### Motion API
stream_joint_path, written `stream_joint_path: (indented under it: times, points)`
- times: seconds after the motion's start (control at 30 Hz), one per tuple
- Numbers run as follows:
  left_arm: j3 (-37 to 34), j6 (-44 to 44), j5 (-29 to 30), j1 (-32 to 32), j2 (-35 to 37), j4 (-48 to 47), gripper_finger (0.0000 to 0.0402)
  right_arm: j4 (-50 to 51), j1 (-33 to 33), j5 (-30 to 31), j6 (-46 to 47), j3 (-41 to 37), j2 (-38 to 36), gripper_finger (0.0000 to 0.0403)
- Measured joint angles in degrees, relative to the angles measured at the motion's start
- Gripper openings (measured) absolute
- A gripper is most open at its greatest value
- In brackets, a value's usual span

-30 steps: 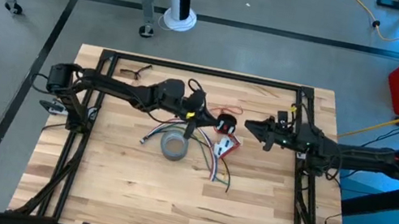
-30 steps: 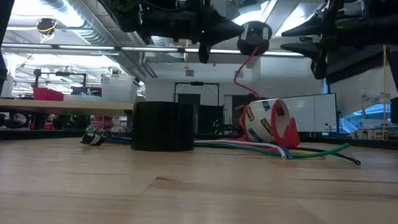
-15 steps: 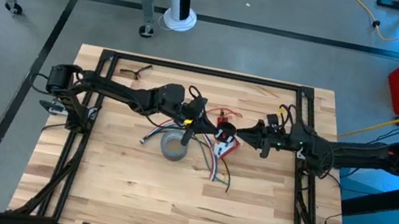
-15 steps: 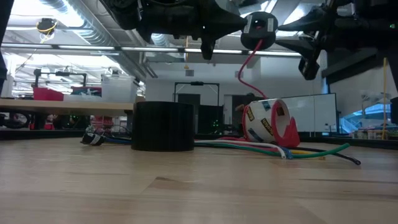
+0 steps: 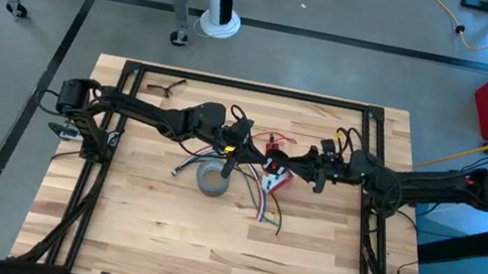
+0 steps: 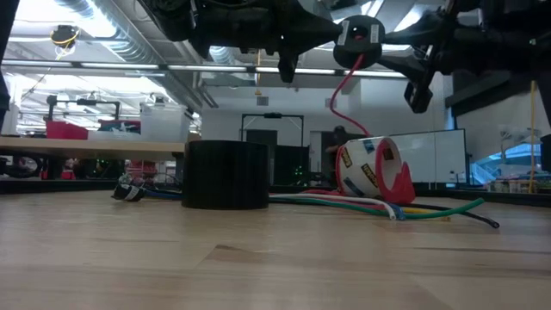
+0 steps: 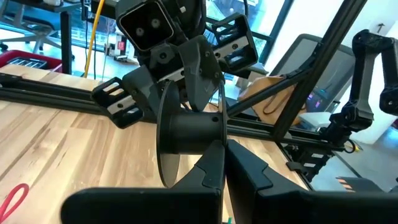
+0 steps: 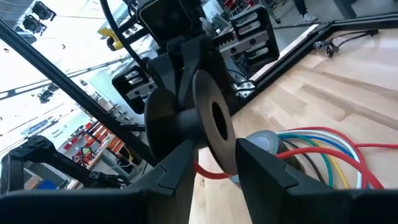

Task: Coil cords
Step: Coil the red wire on the black spool

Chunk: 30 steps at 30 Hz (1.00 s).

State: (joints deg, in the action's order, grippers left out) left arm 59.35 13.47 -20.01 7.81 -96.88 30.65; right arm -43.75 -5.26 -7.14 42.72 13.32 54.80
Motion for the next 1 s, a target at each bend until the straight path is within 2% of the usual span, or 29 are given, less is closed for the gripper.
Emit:
stream_joint_path:
  times: [0.3, 0.67, 0.87, 1.0]
  points:
    - [0.00, 0.02, 0.00, 0.00, 0.00, -0.02, 0.0000, -3.43, 0.00, 0.00, -0.09, 0.00, 1.71, 0.0110]
    - [0.08, 0.41, 0.00, -0.04, 0.00, 0.24, 0.0000, -3.12, -0.02, 0.04, -1.39, 0.00, 1.74, 0.0009]
    - [0.09, 0.49, 0.03, -0.04, 0.00, 0.11, 0.0000, -3.17, -0.02, 0.04, -1.21, 0.00, 1.74, 0.0016]
    - [0.09, 3.07, 1.36, -0.04, 0.00, 0.18, 0.0008, -3.14, -0.04, 0.11, -1.17, 0.00, 1.74, 0.0006]
